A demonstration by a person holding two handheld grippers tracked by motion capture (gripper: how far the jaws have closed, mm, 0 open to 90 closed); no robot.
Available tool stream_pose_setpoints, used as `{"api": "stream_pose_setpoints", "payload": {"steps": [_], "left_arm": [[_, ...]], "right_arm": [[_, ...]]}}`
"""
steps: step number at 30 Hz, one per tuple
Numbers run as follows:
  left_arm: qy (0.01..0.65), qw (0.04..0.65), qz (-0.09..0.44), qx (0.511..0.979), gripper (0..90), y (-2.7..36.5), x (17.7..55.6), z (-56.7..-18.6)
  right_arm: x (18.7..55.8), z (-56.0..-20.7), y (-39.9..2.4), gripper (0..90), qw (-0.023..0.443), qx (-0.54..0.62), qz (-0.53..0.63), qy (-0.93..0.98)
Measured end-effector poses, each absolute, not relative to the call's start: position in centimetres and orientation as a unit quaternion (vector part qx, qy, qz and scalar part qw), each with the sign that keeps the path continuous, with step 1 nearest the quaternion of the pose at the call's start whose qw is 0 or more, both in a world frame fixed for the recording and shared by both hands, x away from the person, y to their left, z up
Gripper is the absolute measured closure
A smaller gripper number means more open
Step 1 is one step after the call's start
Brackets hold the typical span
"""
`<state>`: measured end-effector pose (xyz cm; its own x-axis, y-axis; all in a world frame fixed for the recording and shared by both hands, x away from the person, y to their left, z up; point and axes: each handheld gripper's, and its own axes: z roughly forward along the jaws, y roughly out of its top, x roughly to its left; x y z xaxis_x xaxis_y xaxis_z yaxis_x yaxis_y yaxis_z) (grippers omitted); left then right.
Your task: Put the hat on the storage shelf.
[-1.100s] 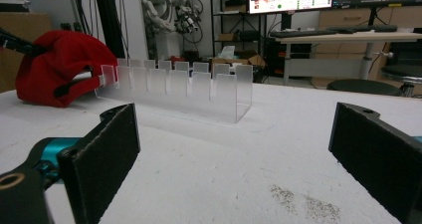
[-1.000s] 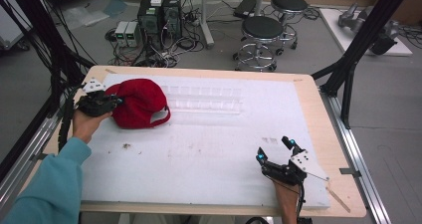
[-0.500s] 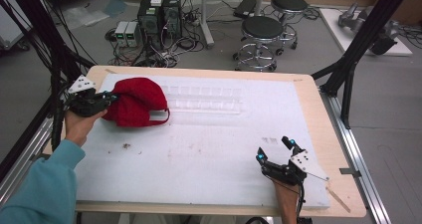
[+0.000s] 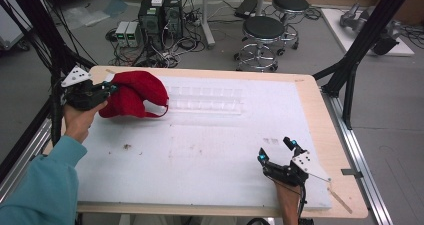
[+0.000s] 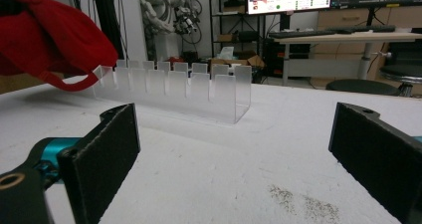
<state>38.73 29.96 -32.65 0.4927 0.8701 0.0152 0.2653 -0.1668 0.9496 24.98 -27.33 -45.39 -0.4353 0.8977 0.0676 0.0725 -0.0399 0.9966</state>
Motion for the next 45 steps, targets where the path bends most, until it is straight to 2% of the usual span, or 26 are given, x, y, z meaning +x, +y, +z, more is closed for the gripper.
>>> {"api": "stream_pose_setpoints", "payload": {"steps": [12,21,45], "left_arm": [[0.398,0.523,0.305,0.689,85.0,30.0,37.1,-30.8],[0.377,0.530,0.297,0.699,85.0,29.3,33.8,-29.7],[0.349,0.556,0.249,0.712,85.1,25.3,28.3,-31.7]], "right_arm": [[25.0,-45.4,-27.3,4.7,0.345,0.404,0.597,0.601],[25.0,-45.4,-27.3,4.7,0.345,0.404,0.598,0.601],[25.0,-45.4,-27.4,4.7,0.346,0.403,0.601,0.597]]}}
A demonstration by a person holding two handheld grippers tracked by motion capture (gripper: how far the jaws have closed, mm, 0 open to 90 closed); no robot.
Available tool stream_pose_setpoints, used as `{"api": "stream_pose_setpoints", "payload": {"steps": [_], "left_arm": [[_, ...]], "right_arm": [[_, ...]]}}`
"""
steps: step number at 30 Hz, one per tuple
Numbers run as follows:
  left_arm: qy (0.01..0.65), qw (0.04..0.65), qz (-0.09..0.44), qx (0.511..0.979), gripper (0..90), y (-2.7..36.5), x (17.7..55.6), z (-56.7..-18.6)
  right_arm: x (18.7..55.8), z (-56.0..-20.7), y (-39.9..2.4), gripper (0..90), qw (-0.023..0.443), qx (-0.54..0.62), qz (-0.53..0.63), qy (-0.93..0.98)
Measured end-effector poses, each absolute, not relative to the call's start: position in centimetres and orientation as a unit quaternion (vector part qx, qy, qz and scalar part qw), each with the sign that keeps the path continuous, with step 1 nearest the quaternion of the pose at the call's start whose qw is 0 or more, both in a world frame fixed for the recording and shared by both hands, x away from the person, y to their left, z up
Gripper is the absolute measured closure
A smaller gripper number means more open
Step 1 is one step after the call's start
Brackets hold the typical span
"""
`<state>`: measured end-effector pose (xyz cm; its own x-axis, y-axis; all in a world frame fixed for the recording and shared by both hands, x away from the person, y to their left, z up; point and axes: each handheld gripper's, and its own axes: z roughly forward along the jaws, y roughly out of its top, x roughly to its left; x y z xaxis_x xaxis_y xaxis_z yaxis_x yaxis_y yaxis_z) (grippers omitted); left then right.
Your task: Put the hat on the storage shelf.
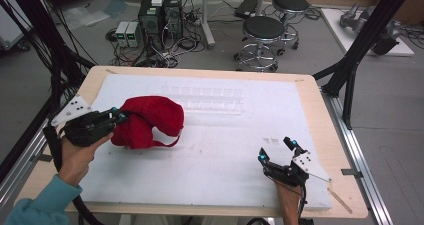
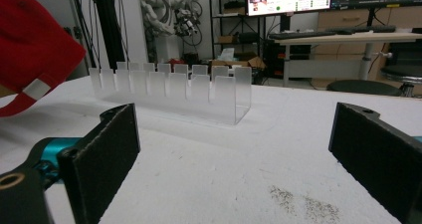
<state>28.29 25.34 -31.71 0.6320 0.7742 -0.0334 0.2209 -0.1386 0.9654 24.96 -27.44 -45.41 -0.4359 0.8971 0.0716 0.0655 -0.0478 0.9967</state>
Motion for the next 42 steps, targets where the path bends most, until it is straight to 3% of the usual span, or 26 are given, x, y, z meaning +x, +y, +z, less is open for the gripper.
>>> {"api": "stream_pose_setpoints", "payload": {"steps": [17,42], "left_arm": [[0.340,0.558,0.197,0.731,85.1,20.3,26.5,-35.7],[0.316,0.575,0.133,0.743,80.9,15.6,28.8,-37.9]], "right_arm": [[24.9,-45.4,-27.6,4.7,0.344,0.403,0.606,0.593],[24.9,-45.4,-27.5,4.7,0.343,0.405,0.605,0.593]]}}
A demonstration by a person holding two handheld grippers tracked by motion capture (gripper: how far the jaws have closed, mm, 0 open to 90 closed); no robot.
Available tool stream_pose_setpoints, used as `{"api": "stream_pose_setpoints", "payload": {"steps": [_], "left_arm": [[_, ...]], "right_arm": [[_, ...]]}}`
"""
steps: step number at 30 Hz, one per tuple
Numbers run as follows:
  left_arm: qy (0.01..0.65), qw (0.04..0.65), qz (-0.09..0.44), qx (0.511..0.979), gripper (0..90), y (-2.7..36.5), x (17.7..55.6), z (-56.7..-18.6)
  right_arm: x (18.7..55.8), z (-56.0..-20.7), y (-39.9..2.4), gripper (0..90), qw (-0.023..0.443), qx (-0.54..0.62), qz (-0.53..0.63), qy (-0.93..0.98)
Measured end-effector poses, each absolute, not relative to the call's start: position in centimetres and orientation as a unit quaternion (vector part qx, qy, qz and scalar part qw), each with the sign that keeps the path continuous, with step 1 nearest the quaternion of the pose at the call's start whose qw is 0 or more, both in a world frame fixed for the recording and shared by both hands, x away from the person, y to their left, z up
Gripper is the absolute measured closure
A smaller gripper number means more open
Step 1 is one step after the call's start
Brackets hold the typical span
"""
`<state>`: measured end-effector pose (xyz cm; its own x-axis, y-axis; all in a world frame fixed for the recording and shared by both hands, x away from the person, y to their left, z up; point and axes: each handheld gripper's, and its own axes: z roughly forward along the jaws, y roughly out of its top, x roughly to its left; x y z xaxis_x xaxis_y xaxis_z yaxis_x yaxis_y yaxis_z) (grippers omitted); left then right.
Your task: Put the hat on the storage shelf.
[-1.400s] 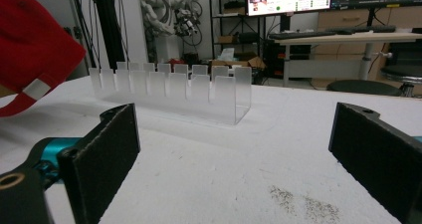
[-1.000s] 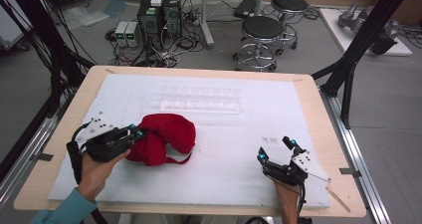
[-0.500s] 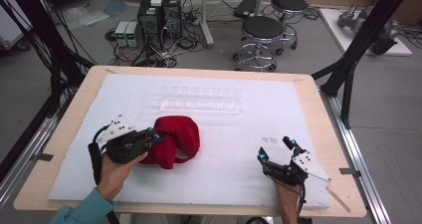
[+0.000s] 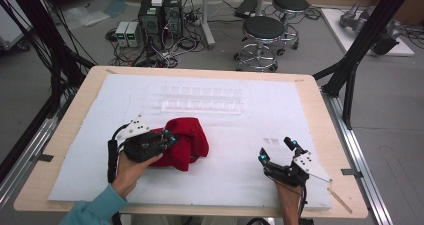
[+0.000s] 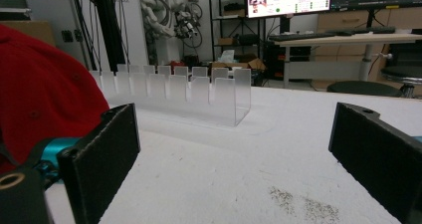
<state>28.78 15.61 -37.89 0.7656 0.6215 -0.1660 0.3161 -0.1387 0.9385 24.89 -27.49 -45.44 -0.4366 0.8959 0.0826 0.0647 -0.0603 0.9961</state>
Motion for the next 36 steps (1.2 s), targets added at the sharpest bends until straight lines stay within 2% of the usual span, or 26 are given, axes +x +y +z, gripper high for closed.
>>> {"api": "stream_pose_setpoints", "payload": {"steps": [7,14,15,18,19,24,25,31,36], "left_arm": [[0.292,0.570,0.108,0.761,71.3,15.5,28.7,-38.0],[0.279,0.565,0.096,0.770,49.6,15.4,28.6,-38.0],[0.279,0.565,0.094,0.771,49.6,15.5,28.5,-38.0],[0.267,0.568,0.090,0.773,41.8,15.6,28.4,-38.0],[0.260,0.572,0.091,0.772,37.0,15.6,28.2,-37.9],[0.246,0.576,0.093,0.774,30.9,16.0,28.0,-37.6],[0.240,0.579,0.091,0.774,22.8,16.2,28.0,-37.5],[0.228,0.564,0.107,0.787,19.6,16.7,28.2,-37.1],[0.203,0.550,0.109,0.803,22.0,17.0,28.7,-36.9]], "right_arm": [[24.9,-45.4,-27.5,4.7,0.345,0.404,0.605,0.594],[24.9,-45.4,-27.5,4.7,0.347,0.402,0.604,0.594],[24.9,-45.4,-27.5,4.7,0.347,0.402,0.604,0.594],[24.9,-45.4,-27.5,4.7,0.347,0.401,0.604,0.594],[24.9,-45.4,-27.5,4.7,0.348,0.401,0.604,0.595],[24.9,-45.4,-27.5,4.7,0.348,0.401,0.604,0.595],[24.9,-45.4,-27.5,4.7,0.348,0.401,0.604,0.595],[24.9,-45.4,-27.5,4.7,0.349,0.400,0.604,0.595],[24.9,-45.4,-27.5,4.7,0.349,0.400,0.604,0.595]]}}
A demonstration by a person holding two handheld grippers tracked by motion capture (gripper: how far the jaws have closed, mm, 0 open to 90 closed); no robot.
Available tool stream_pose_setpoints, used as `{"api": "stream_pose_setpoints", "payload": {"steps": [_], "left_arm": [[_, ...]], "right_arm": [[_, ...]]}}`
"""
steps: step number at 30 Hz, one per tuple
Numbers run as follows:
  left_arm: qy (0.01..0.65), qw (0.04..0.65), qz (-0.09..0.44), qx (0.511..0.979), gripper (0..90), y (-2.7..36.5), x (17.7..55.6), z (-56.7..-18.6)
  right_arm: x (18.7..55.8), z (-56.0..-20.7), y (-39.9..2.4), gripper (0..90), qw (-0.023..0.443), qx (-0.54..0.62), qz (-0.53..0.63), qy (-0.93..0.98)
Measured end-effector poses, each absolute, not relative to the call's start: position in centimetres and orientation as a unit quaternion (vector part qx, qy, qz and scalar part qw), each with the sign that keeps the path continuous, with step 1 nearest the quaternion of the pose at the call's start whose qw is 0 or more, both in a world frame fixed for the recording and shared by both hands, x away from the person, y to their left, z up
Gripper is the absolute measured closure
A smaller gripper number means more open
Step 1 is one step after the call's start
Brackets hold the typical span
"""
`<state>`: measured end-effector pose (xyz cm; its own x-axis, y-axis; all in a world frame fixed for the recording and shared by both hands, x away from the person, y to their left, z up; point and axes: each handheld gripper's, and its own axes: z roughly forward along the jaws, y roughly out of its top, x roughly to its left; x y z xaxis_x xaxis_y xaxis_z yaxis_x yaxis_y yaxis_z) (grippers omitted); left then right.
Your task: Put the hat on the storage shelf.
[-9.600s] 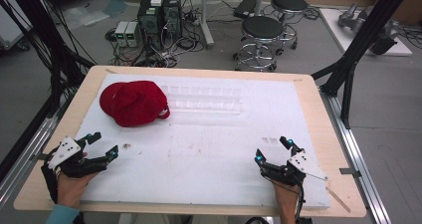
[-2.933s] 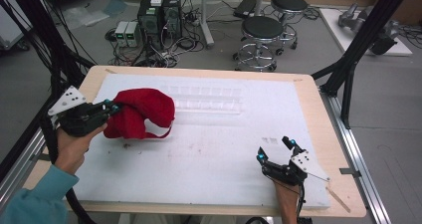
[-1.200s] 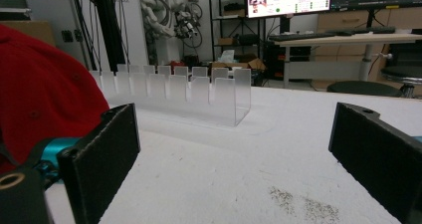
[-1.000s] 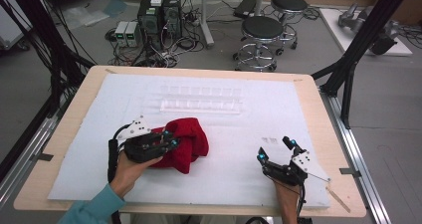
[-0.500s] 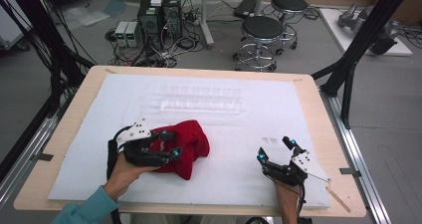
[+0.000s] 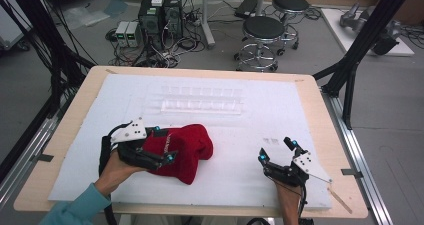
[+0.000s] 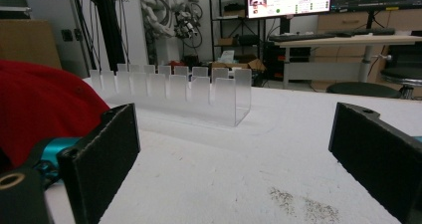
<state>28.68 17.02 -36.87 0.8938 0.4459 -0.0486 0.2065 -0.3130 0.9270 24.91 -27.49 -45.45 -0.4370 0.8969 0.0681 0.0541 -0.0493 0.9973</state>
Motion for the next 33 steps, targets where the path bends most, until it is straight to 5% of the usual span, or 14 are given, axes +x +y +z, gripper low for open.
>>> {"api": "stream_pose_setpoints", "payload": {"steps": [33], "left_arm": [[0.197,0.463,0.098,0.858,24.4,15.8,32.7,-39.7]], "right_arm": [[24.9,-45.4,-27.6,4.8,0.340,0.402,0.609,0.593]]}}
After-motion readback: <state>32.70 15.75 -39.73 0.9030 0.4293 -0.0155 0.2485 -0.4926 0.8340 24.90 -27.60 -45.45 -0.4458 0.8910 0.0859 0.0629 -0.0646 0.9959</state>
